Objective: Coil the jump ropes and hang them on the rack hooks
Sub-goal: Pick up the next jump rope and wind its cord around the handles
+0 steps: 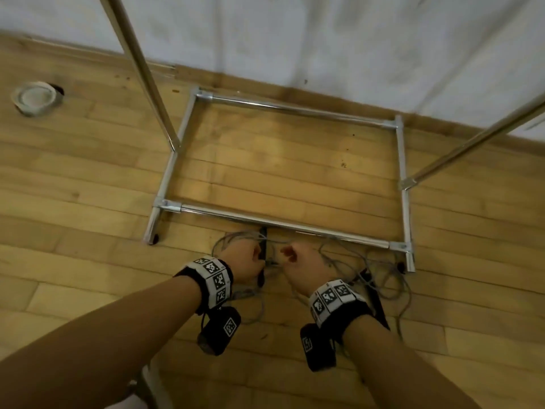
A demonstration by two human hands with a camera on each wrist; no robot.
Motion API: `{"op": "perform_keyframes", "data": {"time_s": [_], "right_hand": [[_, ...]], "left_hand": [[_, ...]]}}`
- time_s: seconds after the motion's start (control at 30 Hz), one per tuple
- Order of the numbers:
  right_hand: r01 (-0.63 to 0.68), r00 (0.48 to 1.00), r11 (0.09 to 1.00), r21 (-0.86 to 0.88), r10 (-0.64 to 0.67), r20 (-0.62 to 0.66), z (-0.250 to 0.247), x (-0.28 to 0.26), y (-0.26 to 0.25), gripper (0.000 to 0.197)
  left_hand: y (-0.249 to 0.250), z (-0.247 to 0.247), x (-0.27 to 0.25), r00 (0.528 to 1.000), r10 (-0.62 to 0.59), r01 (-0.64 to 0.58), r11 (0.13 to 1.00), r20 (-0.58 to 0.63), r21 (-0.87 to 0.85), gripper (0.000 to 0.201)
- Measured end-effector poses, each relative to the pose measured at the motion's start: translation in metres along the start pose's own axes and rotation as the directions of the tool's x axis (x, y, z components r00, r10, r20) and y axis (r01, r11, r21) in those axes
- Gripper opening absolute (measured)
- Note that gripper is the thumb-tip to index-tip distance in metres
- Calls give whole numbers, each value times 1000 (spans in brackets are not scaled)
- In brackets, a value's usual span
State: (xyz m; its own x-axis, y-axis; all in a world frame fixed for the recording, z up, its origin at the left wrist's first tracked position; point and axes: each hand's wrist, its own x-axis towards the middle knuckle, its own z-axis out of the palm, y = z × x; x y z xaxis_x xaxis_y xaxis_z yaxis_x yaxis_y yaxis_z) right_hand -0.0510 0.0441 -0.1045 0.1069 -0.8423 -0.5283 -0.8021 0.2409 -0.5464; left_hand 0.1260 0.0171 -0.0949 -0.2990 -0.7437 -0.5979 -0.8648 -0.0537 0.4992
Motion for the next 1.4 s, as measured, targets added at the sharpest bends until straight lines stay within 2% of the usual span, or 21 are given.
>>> {"op": "perform_keyframes", "data": {"time_s": [0.07,0.17,0.33,0.4,0.5,0.6,0.67,0.73,0.8,0.87,0.93,1.0,1.07,1.17,1.27,1.4], "right_hand": [[38,999,999,-33,-38,9,17,17,3,35],[132,991,988,-81,-132,12,34,36,5,38],[183,983,967,-175,-184,13,35,53,9,25],[249,966,936,-248,-258,-4,29,47,9,26],[331,927,882,-337,-370,-57,15,30,5,29],[264,948,928,-261,-300,-108,-6,16,-1,31],[182,972,961,-210,-208,-111,-22,6,-3,34],[148,976,959,-243,-181,-121,-36,-10,-6,42],[214,953,942,-260,-260,-156,-49,-29,-14,54],[338,901,885,-320,-403,-163,-60,-48,-29,53],[402,843,802,-442,-513,-164,-71,-66,-47,38],[383,799,729,-568,-570,-193,-86,-84,-65,22],[340,766,689,-640,-598,-237,-104,-102,-76,15],[271,763,724,-635,-563,-316,-134,-129,-86,21],[220,756,774,-594,-520,-397,-167,-156,-94,21],[187,726,798,-573,-505,-467,-209,-186,-109,24]], "left_hand": [[-4,17,18,999,-7,7,1000,38,-12,19],[-12,33,38,999,-40,40,999,32,8,7],[-16,30,46,991,-74,69,996,110,49,14],[-17,22,37,988,-79,69,995,134,76,10],[-14,3,19,992,-14,-1,993,123,119,25],[-3,-20,-2,992,91,-105,979,84,177,26],[4,-37,-19,993,106,-116,971,59,207,27],[13,-53,-35,990,127,-136,969,55,208,26],[27,-67,-49,984,174,-180,960,46,216,23],[46,-77,-62,971,237,-234,946,14,225,21],[63,-85,-76,950,311,-292,918,-33,267,21],[75,-94,-90,927,365,-329,902,-86,279,17],[78,-105,-103,918,371,-326,907,-142,267,5],[73,-119,-119,909,357,-315,927,-217,205,25],[70,-135,-140,904,326,-296,944,-276,146,18],[70,-158,-159,903,307,-227,936,-301,270,9]]}}
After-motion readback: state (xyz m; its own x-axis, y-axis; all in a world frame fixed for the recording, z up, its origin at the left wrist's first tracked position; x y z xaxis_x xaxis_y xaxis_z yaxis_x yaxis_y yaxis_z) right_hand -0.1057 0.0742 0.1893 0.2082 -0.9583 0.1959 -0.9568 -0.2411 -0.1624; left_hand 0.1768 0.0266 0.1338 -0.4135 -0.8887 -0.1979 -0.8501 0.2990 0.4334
